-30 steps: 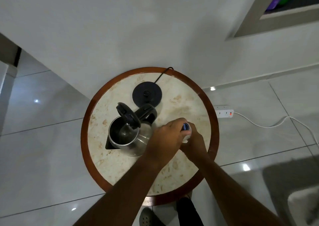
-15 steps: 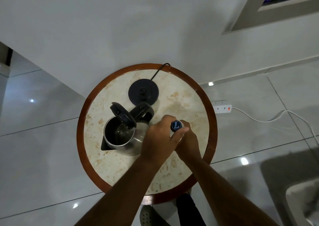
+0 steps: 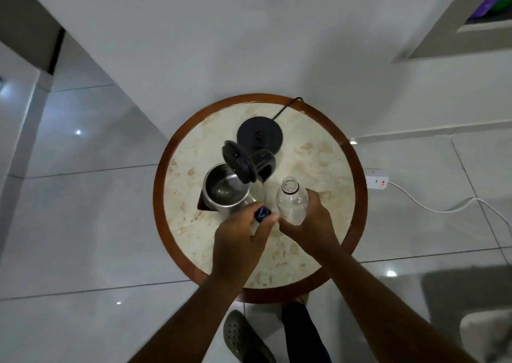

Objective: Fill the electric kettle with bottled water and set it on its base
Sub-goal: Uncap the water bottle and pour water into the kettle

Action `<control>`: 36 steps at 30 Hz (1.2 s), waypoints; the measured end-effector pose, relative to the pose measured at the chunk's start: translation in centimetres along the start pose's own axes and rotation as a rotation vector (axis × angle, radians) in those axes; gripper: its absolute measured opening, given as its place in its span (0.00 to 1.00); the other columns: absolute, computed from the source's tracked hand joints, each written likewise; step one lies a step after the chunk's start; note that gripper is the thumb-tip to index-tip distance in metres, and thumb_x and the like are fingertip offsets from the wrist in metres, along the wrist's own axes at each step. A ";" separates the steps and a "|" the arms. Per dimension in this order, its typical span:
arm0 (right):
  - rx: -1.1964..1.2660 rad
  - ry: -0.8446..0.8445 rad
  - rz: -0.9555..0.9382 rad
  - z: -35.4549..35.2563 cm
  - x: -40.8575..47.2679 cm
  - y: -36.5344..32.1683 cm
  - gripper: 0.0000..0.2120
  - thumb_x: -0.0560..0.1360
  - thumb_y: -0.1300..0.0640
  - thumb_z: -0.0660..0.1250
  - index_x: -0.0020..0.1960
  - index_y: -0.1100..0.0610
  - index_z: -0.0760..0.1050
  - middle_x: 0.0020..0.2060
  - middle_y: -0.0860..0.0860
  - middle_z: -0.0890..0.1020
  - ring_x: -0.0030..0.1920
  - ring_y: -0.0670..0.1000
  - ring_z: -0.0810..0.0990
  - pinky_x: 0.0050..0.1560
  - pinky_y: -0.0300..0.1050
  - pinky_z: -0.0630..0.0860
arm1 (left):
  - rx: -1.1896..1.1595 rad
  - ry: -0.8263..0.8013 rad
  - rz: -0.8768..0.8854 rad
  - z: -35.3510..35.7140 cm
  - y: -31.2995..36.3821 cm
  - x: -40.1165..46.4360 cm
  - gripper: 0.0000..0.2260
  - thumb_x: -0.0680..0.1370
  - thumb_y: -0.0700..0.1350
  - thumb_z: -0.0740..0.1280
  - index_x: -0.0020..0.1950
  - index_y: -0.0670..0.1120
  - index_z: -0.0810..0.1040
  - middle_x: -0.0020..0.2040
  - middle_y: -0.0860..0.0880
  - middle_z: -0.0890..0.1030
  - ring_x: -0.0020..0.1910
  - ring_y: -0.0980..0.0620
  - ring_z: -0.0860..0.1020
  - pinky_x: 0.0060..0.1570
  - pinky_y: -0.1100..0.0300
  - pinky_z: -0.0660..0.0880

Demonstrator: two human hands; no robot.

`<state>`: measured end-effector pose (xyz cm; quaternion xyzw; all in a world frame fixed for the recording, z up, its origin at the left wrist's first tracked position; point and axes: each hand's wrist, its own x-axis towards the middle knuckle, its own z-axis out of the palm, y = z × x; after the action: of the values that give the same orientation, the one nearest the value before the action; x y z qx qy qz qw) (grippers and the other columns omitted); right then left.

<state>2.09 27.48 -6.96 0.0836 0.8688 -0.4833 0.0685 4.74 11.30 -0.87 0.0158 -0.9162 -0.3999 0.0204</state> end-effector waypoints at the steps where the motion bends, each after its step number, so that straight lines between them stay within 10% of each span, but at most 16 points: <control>1: -0.008 -0.048 -0.013 0.1 -0.3 -0.4 0.33 0.59 0.40 0.76 0.57 0.38 0.61 0.46 0.35 0.74 0.47 0.32 0.75 0.36 0.25 0.72 | 0.023 -0.005 -0.016 -0.6 -1.1 -0.9 0.19 0.76 0.61 0.63 0.53 0.48 0.80 0.46 0.52 0.84 0.44 0.62 0.78 0.44 0.76 0.70; 8: -0.346 -0.357 -0.137 -0.3 -2.1 -4.2 0.34 0.58 0.37 0.72 0.58 0.44 0.62 0.40 0.43 0.76 0.39 0.43 0.77 0.36 0.34 0.74 | 0.079 -0.075 -0.246 -3.9 -7.1 -2.4 0.20 0.76 0.58 0.64 0.60 0.47 0.78 0.56 0.49 0.83 0.53 0.51 0.80 0.52 0.62 0.74; 19: -0.501 -0.619 0.194 -0.9 -0.2 -10.4 0.45 0.53 0.31 0.72 0.64 0.52 0.65 0.46 0.44 0.71 0.41 0.41 0.73 0.33 0.36 0.69 | 0.114 -0.147 -0.245 -4.3 -7.3 -1.1 0.18 0.77 0.57 0.63 0.63 0.49 0.76 0.58 0.50 0.82 0.55 0.51 0.80 0.56 0.59 0.75; 25: -0.484 -0.705 0.273 -1.2 0.8 -12.2 0.25 0.58 0.36 0.76 0.42 0.48 0.66 0.41 0.46 0.77 0.40 0.46 0.80 0.30 0.36 0.73 | 0.048 -0.103 -0.274 -4.1 -6.4 0.2 0.17 0.77 0.54 0.65 0.62 0.48 0.77 0.58 0.49 0.82 0.55 0.51 0.79 0.58 0.57 0.75; 36: -0.519 -0.805 0.489 -1.2 3.2 -15.7 0.29 0.59 0.38 0.76 0.48 0.56 0.72 0.41 0.54 0.80 0.38 0.51 0.83 0.30 0.42 0.77 | 0.006 -0.102 -0.313 -4.2 -6.3 0.3 0.18 0.76 0.54 0.68 0.64 0.49 0.77 0.59 0.51 0.82 0.57 0.51 0.79 0.61 0.55 0.75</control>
<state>-4.37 20.64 6.06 0.0720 0.8199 -0.2163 0.5252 4.77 3.91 -2.65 0.1382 -0.9035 -0.3958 -0.0887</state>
